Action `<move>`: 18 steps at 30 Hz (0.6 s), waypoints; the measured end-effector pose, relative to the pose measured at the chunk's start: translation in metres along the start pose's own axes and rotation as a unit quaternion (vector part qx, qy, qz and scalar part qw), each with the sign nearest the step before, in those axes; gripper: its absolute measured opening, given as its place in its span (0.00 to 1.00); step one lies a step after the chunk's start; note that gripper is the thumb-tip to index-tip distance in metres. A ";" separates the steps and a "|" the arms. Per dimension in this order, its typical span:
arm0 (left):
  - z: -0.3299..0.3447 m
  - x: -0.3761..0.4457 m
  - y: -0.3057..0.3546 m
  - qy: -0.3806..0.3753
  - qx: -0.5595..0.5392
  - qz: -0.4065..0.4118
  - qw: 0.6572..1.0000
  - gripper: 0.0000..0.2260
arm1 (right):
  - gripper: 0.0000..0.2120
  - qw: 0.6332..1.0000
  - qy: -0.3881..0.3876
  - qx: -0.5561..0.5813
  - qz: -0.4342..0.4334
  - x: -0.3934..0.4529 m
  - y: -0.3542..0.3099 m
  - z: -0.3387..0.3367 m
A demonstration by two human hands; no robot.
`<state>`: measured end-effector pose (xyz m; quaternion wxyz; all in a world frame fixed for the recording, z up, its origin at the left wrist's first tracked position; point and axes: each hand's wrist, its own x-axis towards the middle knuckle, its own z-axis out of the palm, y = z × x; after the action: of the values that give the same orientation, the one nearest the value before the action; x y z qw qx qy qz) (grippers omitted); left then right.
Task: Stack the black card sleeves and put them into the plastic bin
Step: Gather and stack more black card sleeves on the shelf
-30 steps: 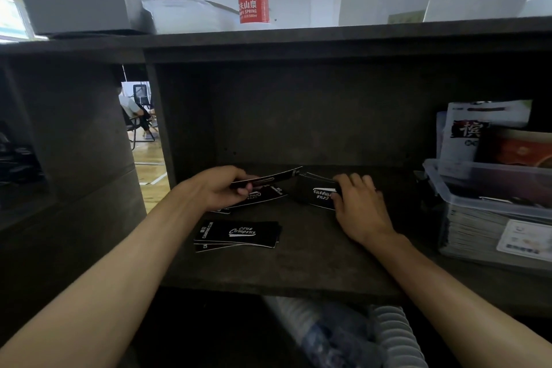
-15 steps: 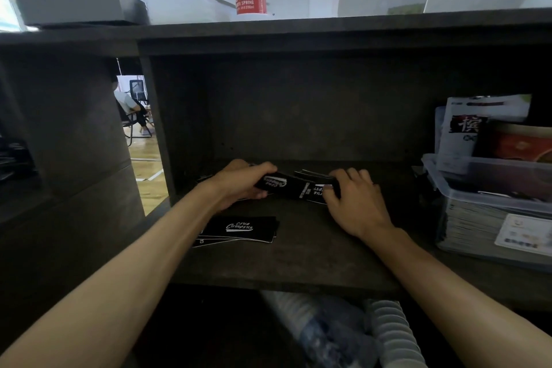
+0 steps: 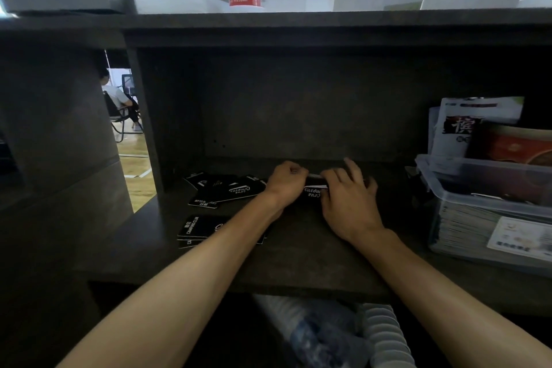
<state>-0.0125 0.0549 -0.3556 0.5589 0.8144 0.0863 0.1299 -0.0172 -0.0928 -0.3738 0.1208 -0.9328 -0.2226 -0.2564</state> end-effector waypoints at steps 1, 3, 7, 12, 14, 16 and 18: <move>0.002 0.000 0.000 0.005 0.004 0.001 1.000 0.14 | 0.21 1.000 -0.004 0.001 -0.001 0.000 -0.002 0.001; 0.007 -0.001 0.003 0.013 -0.008 0.006 1.000 0.14 | 0.21 1.000 -0.018 0.009 0.002 0.002 -0.005 0.001; 0.008 -0.005 0.005 0.006 -0.031 0.007 0.999 0.15 | 0.21 0.999 -0.020 0.037 0.008 0.005 -0.007 0.001; -0.026 -0.019 0.004 -0.059 -0.001 0.024 0.998 0.17 | 0.23 0.999 -0.022 0.029 -0.012 0.004 -0.006 0.000; -0.063 -0.032 0.008 -0.070 0.070 0.073 0.992 0.15 | 0.23 0.999 -0.024 0.035 -0.014 0.003 -0.005 -0.002; -0.111 -0.052 0.007 -0.115 0.175 0.097 0.973 0.11 | 0.22 0.999 -0.022 0.039 -0.012 0.002 -0.005 -0.003; -0.153 -0.074 0.000 -0.173 0.293 0.071 0.938 0.14 | 0.21 0.999 -0.019 0.036 -0.009 0.002 -0.007 -0.003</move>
<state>-0.1299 0.1693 -0.3117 0.2908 0.9561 -0.0354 -0.0044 -0.0205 -0.0873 -0.3692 0.1480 -0.9307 -0.2420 -0.2310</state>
